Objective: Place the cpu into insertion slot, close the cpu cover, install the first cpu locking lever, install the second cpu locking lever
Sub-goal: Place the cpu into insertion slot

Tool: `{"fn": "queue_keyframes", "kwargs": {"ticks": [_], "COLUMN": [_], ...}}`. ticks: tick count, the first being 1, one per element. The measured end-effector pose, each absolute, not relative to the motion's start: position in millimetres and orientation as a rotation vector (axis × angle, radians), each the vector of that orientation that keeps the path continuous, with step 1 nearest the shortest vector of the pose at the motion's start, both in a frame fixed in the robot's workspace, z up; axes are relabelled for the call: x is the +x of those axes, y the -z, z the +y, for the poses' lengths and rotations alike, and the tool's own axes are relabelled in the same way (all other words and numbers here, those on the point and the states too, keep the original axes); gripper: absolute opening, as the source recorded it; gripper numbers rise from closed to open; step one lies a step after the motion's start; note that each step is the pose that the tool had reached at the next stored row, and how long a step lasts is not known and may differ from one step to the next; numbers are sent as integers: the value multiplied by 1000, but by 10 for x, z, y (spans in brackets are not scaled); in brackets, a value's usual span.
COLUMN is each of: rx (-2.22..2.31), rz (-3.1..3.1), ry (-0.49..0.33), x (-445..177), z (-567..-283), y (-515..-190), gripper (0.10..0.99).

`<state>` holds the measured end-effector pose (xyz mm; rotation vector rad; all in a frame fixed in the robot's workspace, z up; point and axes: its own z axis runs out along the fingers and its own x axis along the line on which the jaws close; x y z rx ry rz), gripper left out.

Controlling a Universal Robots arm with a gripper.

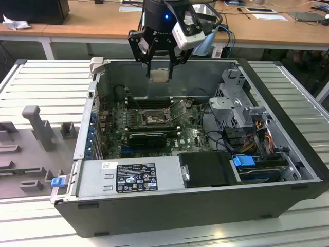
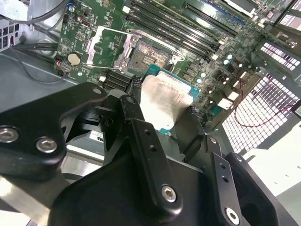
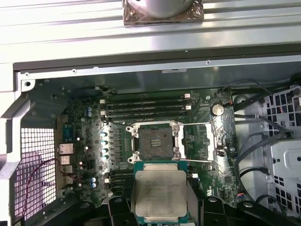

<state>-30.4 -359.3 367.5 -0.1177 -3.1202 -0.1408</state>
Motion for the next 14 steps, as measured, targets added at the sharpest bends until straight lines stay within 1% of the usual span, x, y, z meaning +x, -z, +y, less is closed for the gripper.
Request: {"fn": "queue_keyframes", "kwargs": {"ticks": [14], "rx": [-163], "rz": [-3119], "ry": [141], "x": [-304], "z": [-3594], "y": [-3675], "gripper": [529]}}
